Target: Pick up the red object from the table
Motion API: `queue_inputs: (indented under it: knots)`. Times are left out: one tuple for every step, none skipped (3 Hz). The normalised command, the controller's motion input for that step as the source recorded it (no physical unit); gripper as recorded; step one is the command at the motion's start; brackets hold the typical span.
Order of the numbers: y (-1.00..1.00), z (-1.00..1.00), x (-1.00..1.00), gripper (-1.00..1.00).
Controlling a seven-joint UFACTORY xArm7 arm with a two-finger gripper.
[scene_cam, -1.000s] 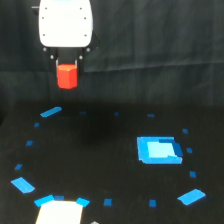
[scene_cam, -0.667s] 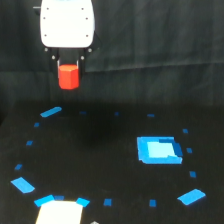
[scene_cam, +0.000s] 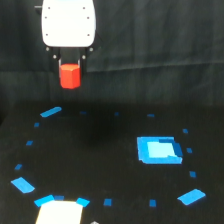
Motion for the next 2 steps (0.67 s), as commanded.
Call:
queue_inputs:
  knots:
    - [-0.15, 0.4, -0.19, -1.0]
    - [-0.41, 1.0, -0.37, -1.0]
